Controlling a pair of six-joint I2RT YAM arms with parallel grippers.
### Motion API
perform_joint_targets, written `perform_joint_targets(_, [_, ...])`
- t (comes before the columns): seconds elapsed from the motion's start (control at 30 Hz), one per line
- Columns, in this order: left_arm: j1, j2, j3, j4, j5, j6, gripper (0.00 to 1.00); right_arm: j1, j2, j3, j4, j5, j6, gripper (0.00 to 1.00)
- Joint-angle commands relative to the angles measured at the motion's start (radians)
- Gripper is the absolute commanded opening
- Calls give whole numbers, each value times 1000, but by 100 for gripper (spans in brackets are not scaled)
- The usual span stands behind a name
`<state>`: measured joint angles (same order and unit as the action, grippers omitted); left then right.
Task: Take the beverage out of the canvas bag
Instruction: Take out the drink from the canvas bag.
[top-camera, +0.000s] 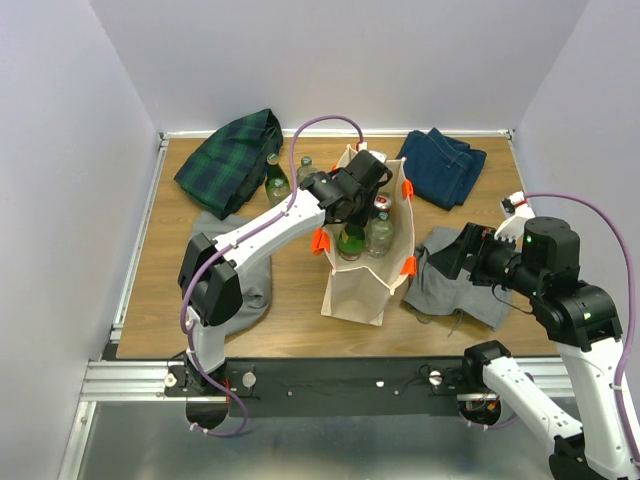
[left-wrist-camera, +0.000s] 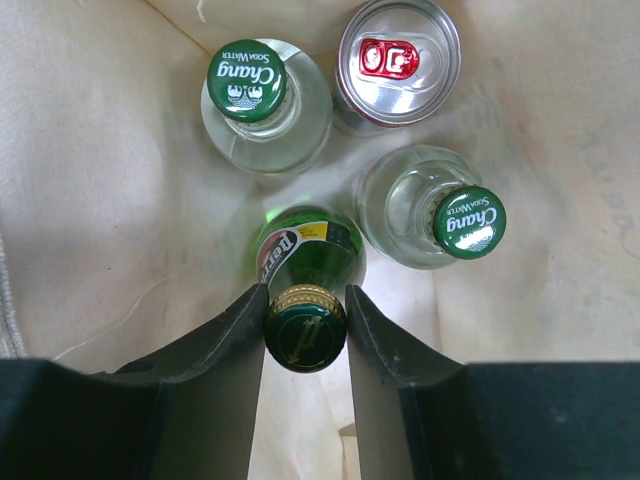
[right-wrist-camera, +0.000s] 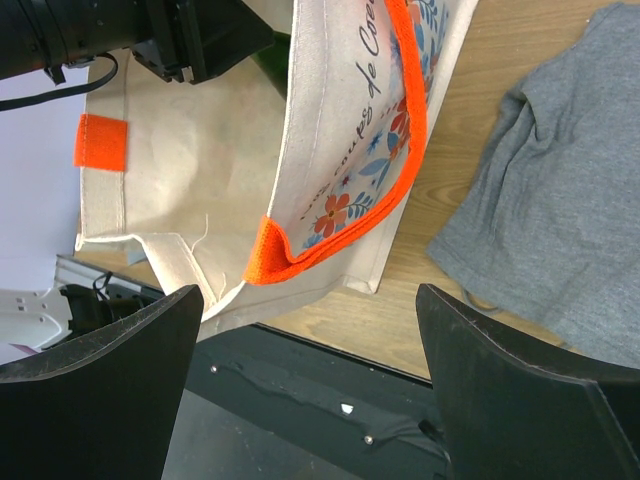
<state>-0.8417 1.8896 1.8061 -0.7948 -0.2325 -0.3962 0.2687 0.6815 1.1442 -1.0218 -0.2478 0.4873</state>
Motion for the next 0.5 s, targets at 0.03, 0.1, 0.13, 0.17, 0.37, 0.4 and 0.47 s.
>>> perform_joint_targets(0.03, [0,9,-5,-7,-14,3,38,4,-2,-11,-8,22,-9,96])
perform_joint_targets(0.1, [1,8,-7,-7,-11,3,27,4,-2,-11,-8,22,-7,96])
perform_joint_targets(0.13, [1,6,-7,-7,-10,3,25,4,-2,-11,-8,22,-9,96])
perform_joint_targets(0.17, [1,5,-8,-9,-8,3,12,3,-2,-11,-8,22,-9,96])
perform_joint_targets(0.37, [0,-12,-21,0,12,16,0,4,-5,-9,-9,21,-7,96])
perform_joint_targets(0.4, [0,-23,-18,-3,12,17,0,3,-4,-9,-9,24,-7,96])
perform_joint_targets(0.47, [0,-35,-1,-7,16,25,0,3,-3,-8,-9,24,-7,96])
